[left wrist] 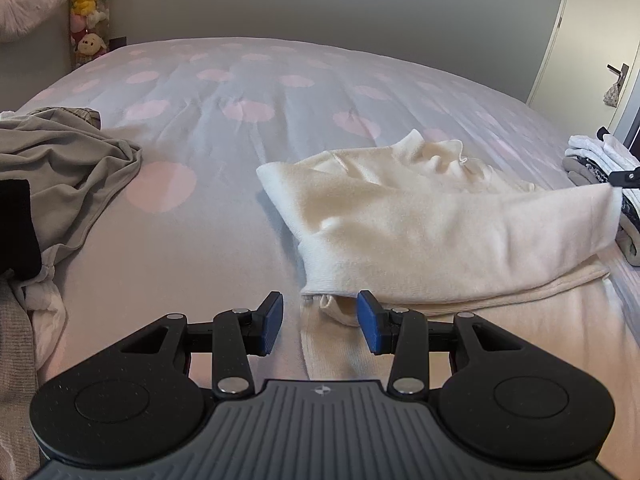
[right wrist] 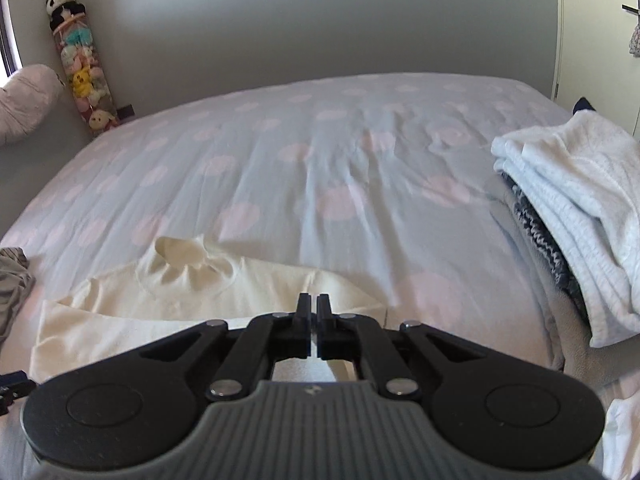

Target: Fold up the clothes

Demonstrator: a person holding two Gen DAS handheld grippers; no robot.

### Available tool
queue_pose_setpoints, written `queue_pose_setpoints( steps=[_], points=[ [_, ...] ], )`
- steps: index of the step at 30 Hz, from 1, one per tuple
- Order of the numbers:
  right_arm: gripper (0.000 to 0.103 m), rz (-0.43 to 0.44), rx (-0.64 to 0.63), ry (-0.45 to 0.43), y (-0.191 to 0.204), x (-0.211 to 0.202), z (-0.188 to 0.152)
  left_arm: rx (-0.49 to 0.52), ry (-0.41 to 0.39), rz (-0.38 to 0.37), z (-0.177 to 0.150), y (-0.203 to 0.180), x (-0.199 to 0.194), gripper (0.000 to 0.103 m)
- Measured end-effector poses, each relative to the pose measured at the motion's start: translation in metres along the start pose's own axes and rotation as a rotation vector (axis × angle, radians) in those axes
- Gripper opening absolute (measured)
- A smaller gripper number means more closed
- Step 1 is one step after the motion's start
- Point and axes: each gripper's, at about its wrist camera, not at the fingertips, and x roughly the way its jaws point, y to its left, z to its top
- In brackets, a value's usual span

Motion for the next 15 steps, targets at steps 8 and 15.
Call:
queue_pose_setpoints(
  steps=[8,15],
  points=[
    [0.012,-0.051,0.113,0.013,-0.026,0.033,-0.018,0.055,0.021,0.015,-0.003,-0.003,0.007,0.039],
    [0.012,-0.033,0.226,-0.061,-0.029,0.000,-0.065,0.027,-0.005,0.018,-0.001,0.003,0.010,0.039]
  ],
)
